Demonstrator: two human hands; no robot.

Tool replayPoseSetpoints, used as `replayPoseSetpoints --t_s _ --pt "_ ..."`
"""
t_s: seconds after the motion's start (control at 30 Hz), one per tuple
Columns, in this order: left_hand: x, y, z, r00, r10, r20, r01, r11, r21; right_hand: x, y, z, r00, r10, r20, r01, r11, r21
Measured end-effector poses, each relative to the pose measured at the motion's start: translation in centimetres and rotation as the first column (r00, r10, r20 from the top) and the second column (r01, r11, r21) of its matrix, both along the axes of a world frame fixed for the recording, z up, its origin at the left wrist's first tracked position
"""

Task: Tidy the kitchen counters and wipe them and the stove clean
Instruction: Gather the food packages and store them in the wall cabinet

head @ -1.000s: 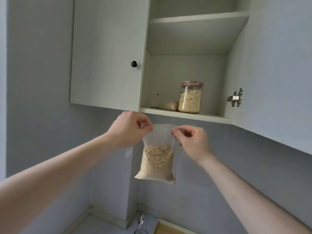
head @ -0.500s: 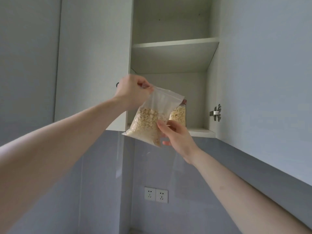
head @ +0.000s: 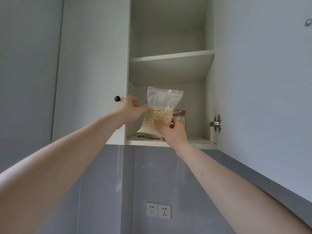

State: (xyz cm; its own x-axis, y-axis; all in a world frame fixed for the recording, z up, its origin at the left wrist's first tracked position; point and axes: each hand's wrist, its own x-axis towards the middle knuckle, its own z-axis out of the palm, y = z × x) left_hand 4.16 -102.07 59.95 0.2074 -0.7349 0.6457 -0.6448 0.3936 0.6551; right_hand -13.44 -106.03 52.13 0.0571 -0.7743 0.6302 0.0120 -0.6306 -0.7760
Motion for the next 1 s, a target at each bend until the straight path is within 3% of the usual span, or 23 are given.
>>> replayPoseSetpoints --t_s 0.13,0.4,0.53,0.63,0.73,1.0 --pt "0.7 -1.8 -2.7 0.991 -0.135 -0.003 0.135 0.987 0.090 0.5 -2.2 1.1 0.980 -0.152 -0.131 0.149 0.988 -0.030" --pt "1.4 -5.4 -5.2 0.988 -0.151 -0.030 0.151 0.989 0.008 2.0 -5.6 1.5 0.914 -0.204 -0.351 0.188 0.979 -0.079" --pt "1.3 -7.8 -6.3 0.996 -0.084 0.023 0.085 0.995 -0.056 2.6 -7.5 1.3 0.776 -0.375 -0.508 0.342 0.926 -0.161" --pt "1.2 -9.6 -7.5 0.998 -0.068 0.017 0.069 0.994 -0.081 2.2 -8.5 1.1 0.603 -0.518 -0.606 0.455 0.848 -0.272" --pt "0.9 -10.9 -8.1 0.999 -0.035 0.040 0.038 0.996 -0.079 1.4 -9.3 1.2 0.517 -0.582 -0.628 0.492 0.802 -0.339" --pt "0.1 -13.0 -8.4 0.996 -0.039 0.074 0.041 0.999 -0.017 -3.0 -9.5 0.5 0.525 -0.658 -0.540 0.424 0.752 -0.504"
